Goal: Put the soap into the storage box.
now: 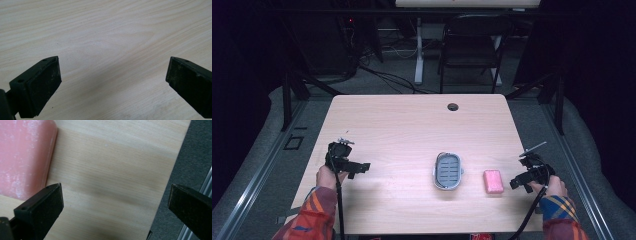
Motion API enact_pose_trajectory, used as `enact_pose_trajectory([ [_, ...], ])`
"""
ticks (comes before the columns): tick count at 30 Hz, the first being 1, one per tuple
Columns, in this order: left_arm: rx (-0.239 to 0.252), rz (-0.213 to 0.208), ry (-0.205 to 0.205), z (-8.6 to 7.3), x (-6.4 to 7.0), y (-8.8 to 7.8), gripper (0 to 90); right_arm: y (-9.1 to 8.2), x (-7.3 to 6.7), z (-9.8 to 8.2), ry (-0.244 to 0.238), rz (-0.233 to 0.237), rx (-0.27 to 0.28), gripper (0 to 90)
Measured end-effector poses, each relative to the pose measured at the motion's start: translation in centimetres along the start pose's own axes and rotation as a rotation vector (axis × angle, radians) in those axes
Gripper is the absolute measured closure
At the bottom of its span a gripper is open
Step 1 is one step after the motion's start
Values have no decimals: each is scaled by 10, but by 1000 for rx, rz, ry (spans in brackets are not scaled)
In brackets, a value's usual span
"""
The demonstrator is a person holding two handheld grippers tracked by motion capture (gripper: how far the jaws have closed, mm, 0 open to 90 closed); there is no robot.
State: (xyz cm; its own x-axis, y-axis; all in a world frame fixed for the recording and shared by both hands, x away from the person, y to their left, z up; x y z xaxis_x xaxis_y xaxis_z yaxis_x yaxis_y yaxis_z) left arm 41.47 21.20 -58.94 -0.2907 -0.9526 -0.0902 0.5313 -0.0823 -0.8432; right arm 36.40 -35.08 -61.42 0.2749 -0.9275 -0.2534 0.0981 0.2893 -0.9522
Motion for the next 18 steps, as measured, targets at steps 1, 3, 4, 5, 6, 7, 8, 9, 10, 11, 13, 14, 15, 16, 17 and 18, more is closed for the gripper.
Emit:
enact_pose_trajectory([
  [1, 1, 1, 0, 0, 0, 0, 0, 0, -1, 0, 1, 13, -1, 0],
  [3, 6, 1, 5, 1, 1, -1, 1, 1, -6, 0, 12, 49, 12, 0],
  [4, 9, -1, 3, 1, 2, -1, 0, 1, -6, -1, 1, 54, 0, 0],
  [5, 9, -1, 3, 1, 2, -1, 0, 1, -7, -1, 2, 49, 2, 0],
  [6, 9, -1, 6, 1, 2, -1, 0, 0, -8, -1, 1, 51, 0, 0],
  [7, 9, -1, 6, 1, 2, -1, 0, 0, -8, -1, 1, 51, 0, 0],
  [8, 9, -1, 5, 0, 1, -1, 0, 0, -9, 0, 0, 50, -2, 0],
  [9, 9, -1, 5, 0, 1, -1, 0, 0, -10, 1, 2, 52, -5, 0],
  [10, 8, -2, -5, 0, 0, -1, 0, 1, -11, 2, 4, 56, 3, 0],
  [11, 7, -2, -4, 0, 0, -1, 0, 2, -12, 3, 2, 60, 5, 0],
  [13, 7, -3, 0, 0, 0, 0, 0, 3, -13, 3, 0, 61, 5, 0],
  [14, 7, -4, -1, 0, 0, 0, 0, 3, -14, 3, -3, 56, -3, 1],
  [15, 9, -5, -1, 0, 1, 0, 0, 2, -15, 3, -9, 51, -12, 7],
  [16, 7, -7, 0, 0, 1, 0, 0, 1, -15, 4, -13, 45, -12, 14],
  [17, 7, -7, -1, 0, 1, 0, 0, 1, -17, 4, -7, 46, -6, 17],
  [18, 7, -8, -1, 0, 1, 0, 0, 1, -17, 4, -6, 44, -7, 17],
])
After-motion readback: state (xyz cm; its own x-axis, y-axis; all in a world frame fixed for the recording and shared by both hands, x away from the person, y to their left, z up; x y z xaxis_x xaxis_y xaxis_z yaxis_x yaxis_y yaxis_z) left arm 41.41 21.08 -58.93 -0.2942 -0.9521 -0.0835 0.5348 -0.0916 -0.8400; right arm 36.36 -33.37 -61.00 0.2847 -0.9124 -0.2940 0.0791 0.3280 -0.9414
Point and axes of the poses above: each handheld gripper's, and its own axes: y roughly forward along the jaws, z roughly out of its top, x roughly to its right, the point moved 8 cm from there along y, roughly forward along the jaws, and after that the axes turned 14 degrees about z, right-handed, at the moved point
